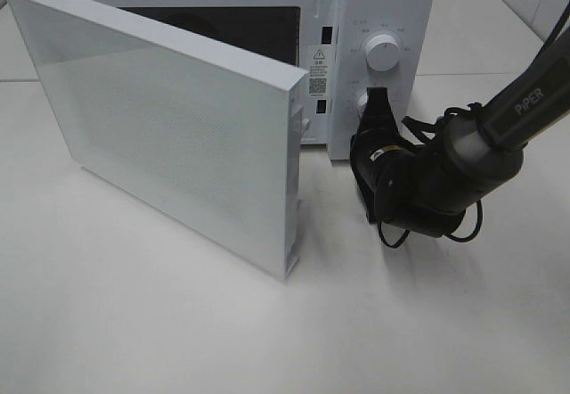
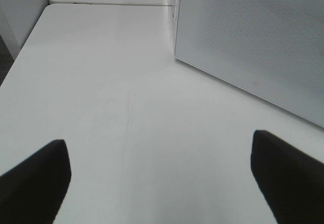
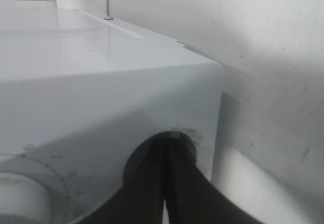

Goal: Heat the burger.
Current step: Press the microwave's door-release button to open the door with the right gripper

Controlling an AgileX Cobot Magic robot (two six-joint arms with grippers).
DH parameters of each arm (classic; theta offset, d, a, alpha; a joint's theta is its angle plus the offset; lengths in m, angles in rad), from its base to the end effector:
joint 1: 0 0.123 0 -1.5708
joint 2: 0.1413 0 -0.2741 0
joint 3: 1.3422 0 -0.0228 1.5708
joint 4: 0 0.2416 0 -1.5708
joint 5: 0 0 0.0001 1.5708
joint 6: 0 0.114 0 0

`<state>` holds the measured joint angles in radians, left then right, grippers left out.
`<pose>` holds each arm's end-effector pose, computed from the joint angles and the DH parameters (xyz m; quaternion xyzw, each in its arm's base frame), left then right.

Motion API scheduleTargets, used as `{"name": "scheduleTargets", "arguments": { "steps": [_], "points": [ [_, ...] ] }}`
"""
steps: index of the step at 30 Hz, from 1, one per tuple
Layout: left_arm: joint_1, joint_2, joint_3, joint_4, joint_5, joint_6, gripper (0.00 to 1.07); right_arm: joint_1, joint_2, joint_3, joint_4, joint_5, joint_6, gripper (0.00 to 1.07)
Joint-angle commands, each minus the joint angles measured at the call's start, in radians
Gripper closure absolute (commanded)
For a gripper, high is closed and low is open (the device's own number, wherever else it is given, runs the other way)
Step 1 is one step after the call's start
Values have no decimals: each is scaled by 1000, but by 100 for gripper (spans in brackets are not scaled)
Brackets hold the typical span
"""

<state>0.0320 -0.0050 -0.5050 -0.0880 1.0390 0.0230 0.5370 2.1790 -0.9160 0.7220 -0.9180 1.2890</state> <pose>0.0185 -0.0081 0.2665 -0.0024 0.8440 -0.0293 0.5355 0.3658 0.1482 0.0716 0.5895 0.5640 0.3961 0.4214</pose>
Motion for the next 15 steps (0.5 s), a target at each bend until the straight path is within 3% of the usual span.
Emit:
{"name": "scheduleTargets", "arguments": {
  "steps": [1, 15],
  "points": [
    [5, -18, 0, -7, -8, -5, 18, -32, -16, -74, -67, -176, -23, 107],
    [5, -18, 0, -7, -8, -5, 18, -30, -88, 20, -60, -19, 11, 107]
  ]
}}
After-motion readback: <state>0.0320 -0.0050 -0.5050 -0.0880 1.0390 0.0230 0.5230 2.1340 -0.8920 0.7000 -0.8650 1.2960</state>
